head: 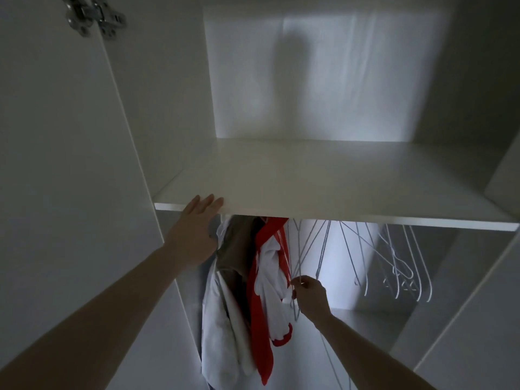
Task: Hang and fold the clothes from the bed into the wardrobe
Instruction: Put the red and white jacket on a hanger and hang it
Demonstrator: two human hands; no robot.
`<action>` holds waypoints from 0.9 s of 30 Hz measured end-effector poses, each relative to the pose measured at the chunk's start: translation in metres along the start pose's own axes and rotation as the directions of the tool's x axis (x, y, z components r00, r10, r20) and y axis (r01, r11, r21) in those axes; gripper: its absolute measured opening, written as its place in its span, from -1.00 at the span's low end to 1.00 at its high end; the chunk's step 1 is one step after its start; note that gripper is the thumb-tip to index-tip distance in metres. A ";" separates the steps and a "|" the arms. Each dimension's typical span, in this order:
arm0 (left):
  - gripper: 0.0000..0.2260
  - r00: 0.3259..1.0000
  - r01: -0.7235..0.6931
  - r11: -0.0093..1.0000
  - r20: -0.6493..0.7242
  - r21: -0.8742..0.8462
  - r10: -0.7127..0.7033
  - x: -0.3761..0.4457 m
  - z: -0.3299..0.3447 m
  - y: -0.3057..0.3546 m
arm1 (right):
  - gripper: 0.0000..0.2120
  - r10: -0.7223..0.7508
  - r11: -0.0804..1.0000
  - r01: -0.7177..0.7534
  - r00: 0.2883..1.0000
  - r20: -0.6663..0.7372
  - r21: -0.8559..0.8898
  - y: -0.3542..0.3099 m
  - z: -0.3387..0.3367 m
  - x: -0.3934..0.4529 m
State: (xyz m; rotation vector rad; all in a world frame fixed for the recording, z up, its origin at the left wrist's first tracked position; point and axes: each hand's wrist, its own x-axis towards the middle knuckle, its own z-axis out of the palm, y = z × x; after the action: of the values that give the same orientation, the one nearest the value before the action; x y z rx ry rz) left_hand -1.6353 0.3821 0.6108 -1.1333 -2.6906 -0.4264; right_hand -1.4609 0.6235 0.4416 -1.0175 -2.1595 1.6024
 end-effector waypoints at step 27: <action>-0.64 0.694 -0.206 0.688 0.392 -0.695 0.604 -0.432 0.155 0.197 | -0.78 0.417 0.885 -0.465 0.756 -0.504 0.034 0.153 -0.035 -0.677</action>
State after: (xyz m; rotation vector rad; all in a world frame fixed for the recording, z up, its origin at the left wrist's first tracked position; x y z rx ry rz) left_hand -1.2048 0.2769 0.3799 -2.4090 -2.6437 -1.0536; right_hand -0.8966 0.2185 0.4423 -1.8528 -1.7212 1.2024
